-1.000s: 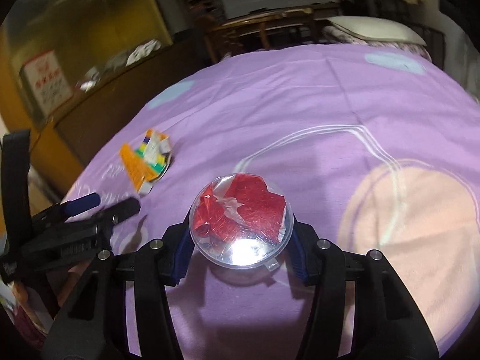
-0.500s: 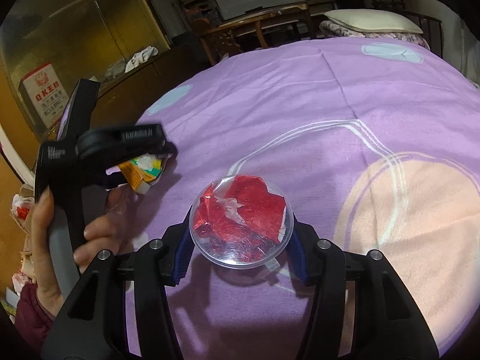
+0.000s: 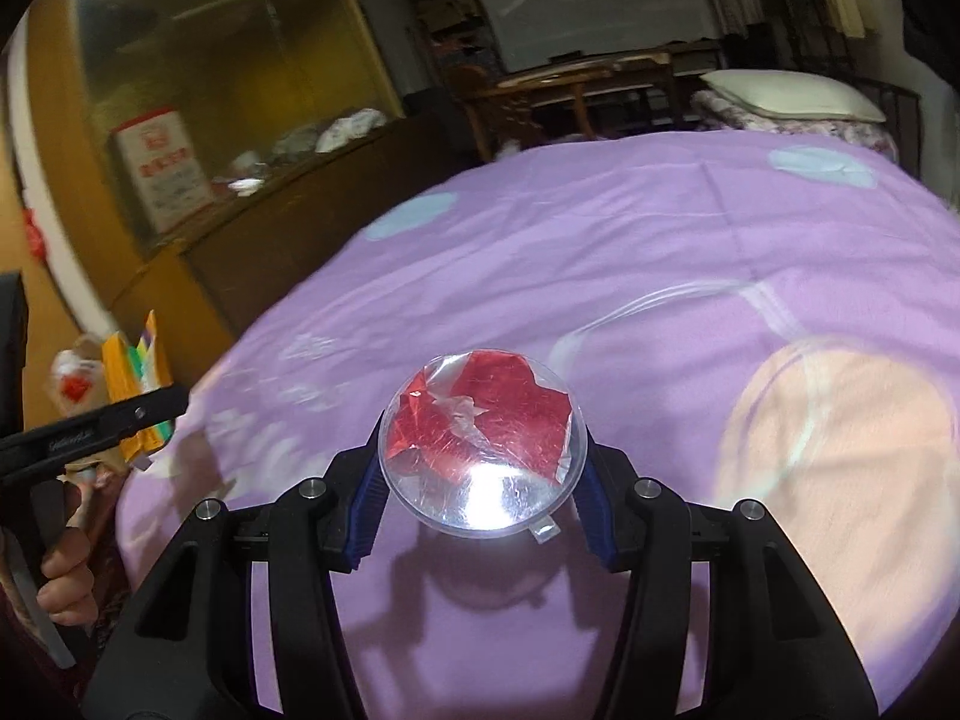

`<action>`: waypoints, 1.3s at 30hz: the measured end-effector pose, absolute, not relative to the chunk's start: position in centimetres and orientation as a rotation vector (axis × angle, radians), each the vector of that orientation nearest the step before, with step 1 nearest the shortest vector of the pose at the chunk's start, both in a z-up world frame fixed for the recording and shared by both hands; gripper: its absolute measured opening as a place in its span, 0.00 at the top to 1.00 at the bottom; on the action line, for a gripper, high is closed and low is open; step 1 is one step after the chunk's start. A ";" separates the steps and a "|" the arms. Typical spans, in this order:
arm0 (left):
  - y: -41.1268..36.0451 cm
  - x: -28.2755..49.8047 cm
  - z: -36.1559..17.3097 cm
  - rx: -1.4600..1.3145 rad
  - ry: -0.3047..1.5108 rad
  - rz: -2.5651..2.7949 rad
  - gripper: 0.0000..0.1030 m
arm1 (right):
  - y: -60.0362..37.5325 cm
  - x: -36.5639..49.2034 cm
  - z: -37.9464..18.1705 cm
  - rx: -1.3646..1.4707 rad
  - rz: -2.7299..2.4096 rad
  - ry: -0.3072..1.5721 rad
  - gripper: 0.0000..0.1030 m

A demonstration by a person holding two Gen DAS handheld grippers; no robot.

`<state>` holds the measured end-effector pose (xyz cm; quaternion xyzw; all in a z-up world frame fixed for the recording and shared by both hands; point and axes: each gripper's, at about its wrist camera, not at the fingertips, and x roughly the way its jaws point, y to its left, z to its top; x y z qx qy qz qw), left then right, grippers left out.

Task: Collect trash
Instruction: 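Carry the orange box and red cup to the red wastebasket, then drop the orange box into the wastebasket with the left tool while the right tool drops the cup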

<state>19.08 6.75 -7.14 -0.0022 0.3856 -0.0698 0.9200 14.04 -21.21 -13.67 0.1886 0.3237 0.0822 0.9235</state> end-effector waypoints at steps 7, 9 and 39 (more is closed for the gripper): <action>16.5 8.9 -6.1 0.006 0.809 -0.014 0.37 | -13.2 8.4 -9.1 0.276 0.353 0.612 0.48; 19.0 6.4 -6.8 -0.005 0.829 0.016 0.36 | -11.1 7.1 -8.1 0.254 0.408 0.607 0.48; 41.0 -5.9 -21.0 -0.240 1.067 0.368 0.06 | 18.7 2.3 -15.0 -0.110 0.849 1.037 0.46</action>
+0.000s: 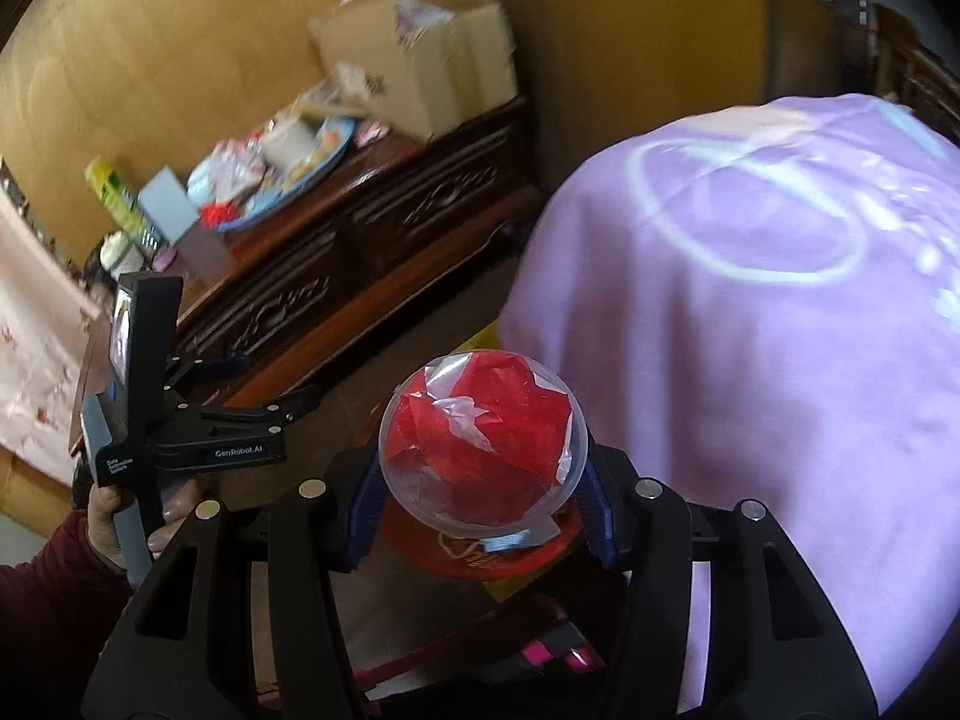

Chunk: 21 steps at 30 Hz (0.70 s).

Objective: Collect trash

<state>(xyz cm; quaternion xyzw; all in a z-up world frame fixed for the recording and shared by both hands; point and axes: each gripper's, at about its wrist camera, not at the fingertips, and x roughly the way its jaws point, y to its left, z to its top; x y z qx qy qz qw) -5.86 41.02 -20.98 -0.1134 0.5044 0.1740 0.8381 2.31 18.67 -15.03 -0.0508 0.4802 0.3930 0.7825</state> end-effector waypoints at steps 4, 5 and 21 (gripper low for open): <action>41.3 -6.5 -21.4 -0.237 1.073 0.376 0.06 | 20.5 3.0 -16.7 -0.132 0.850 1.080 0.40; 41.2 -6.6 -21.4 -0.228 1.071 0.379 0.06 | 20.6 3.0 -16.9 -0.132 0.840 1.085 0.38; 36.0 -9.0 -18.4 -0.058 1.015 0.333 0.06 | 15.2 -0.4 -17.8 -0.047 0.716 1.185 0.32</action>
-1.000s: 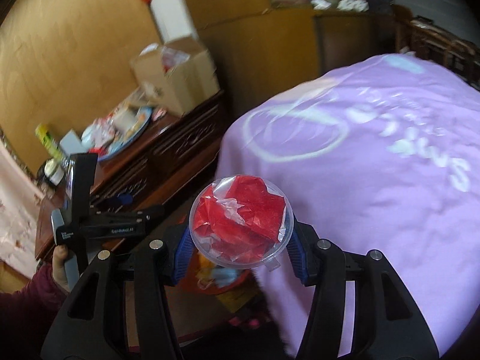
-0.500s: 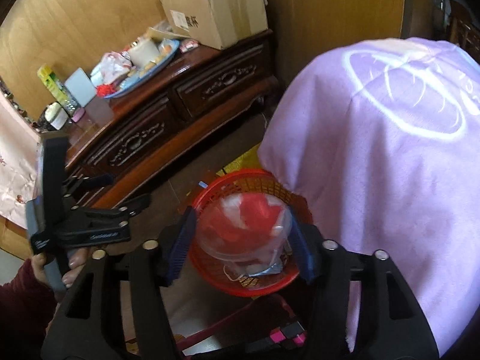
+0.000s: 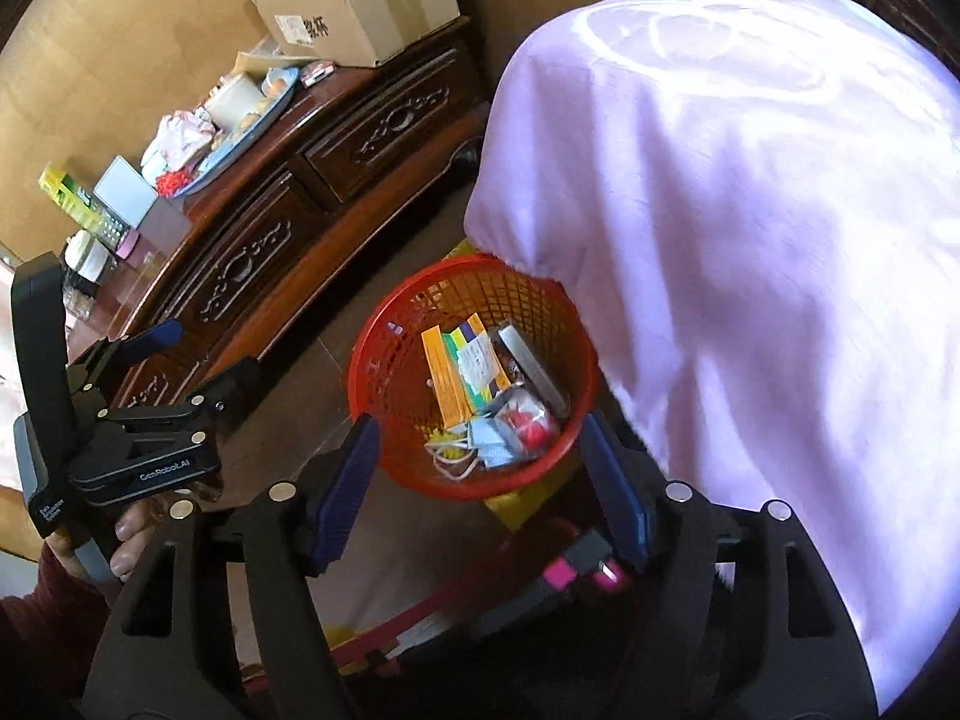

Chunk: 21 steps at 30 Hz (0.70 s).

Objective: Collect trash

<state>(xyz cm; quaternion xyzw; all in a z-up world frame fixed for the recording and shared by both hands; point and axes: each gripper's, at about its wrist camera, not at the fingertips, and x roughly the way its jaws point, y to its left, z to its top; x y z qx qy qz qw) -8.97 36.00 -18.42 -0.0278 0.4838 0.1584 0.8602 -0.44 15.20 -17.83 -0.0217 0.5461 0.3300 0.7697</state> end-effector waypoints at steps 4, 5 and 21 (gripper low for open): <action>35.3 -9.8 -17.4 -0.043 0.995 0.329 0.06 | 15.0 -1.8 -16.7 -0.062 0.721 1.141 0.30; 35.1 -10.1 -17.0 -0.036 0.987 0.329 0.06 | 15.0 -2.0 -16.5 -0.065 0.724 1.136 0.30; 32.4 -10.6 -14.6 0.041 0.928 0.314 0.06 | 13.9 -4.0 -14.6 -0.071 0.734 1.073 0.27</action>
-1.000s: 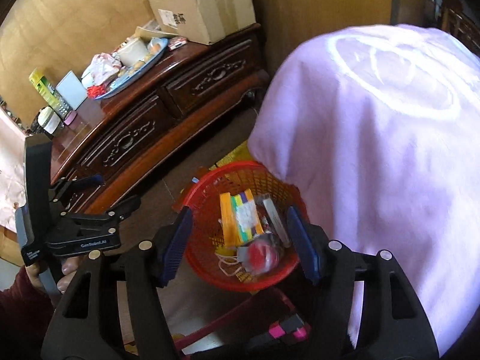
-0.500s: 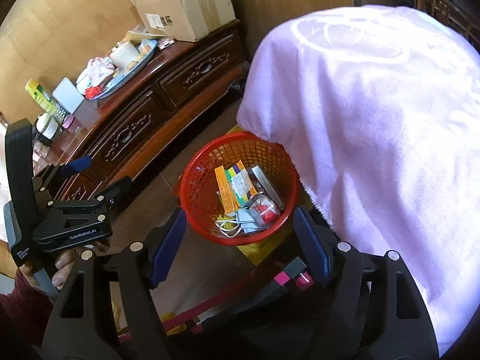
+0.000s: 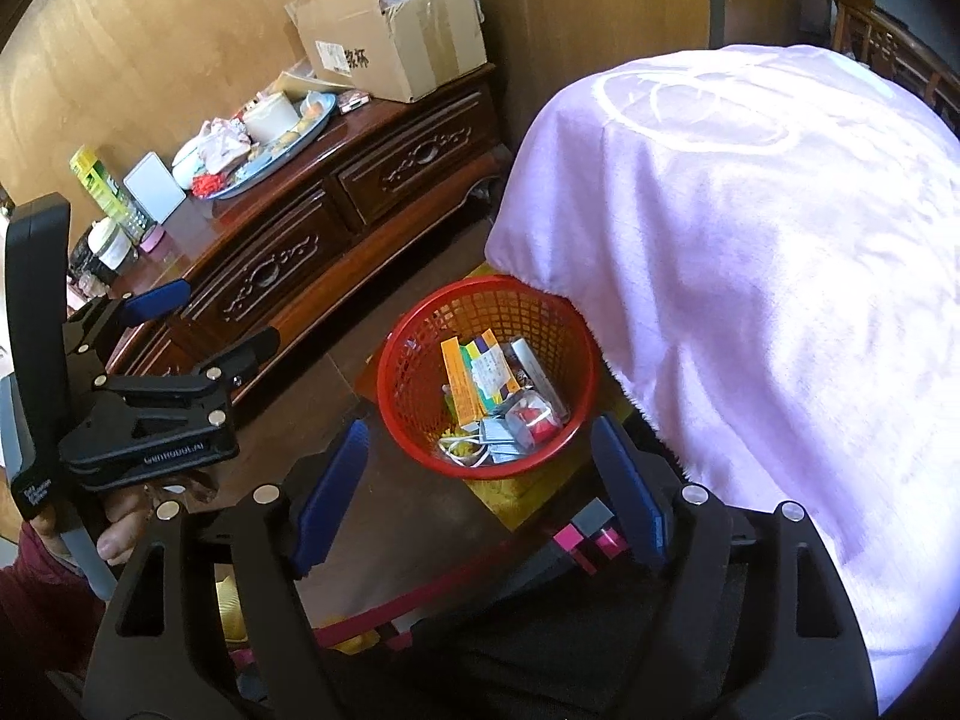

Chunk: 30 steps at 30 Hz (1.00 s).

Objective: Collect trash

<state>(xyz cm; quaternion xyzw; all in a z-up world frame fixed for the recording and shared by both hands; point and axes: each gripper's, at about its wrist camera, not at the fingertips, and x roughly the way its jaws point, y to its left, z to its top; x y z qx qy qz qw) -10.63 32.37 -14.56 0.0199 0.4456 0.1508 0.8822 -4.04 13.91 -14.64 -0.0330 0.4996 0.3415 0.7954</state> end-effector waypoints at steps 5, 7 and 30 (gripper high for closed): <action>31.8 -10.4 -14.8 0.056 0.931 0.304 0.06 | 13.8 -4.1 -14.7 -0.070 0.733 1.077 0.27; 31.8 -10.4 -14.8 0.050 0.934 0.301 0.06 | 13.8 -4.2 -14.8 -0.069 0.733 1.082 0.27; 31.6 -10.2 -15.0 0.045 0.933 0.295 0.06 | 13.8 -4.1 -15.2 -0.070 0.731 1.100 0.27</action>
